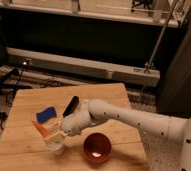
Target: Place the pepper in the ceramic cup
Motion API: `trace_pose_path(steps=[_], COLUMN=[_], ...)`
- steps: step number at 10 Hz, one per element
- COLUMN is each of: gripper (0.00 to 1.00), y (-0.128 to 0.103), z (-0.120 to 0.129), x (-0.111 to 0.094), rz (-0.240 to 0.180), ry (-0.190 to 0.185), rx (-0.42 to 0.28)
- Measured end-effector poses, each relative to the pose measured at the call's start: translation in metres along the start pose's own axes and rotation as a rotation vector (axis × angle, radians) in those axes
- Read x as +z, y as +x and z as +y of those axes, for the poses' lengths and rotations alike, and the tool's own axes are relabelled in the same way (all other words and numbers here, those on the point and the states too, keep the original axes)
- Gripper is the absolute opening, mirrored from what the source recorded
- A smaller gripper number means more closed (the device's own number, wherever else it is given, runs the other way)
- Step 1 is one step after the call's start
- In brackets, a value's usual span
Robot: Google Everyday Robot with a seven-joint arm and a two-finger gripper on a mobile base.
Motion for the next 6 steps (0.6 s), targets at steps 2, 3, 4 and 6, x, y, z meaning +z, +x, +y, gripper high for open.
trace_pose_path(steps=[2,3,4,6], gripper=[0.00,0.02,0.11,0.30], y=[-0.0028,-0.0032,-0.0039,-0.0034], z=[0.0039,0.0038,0.0014,-0.0013], x=[-0.0037,-0.0032,-0.0007,0.0007], rz=[0.030,0.041,0.048,0.055], ry=[-0.006,0.001,0.020,0.043], rx=[-0.008,-0.016,-0.029,-0.054])
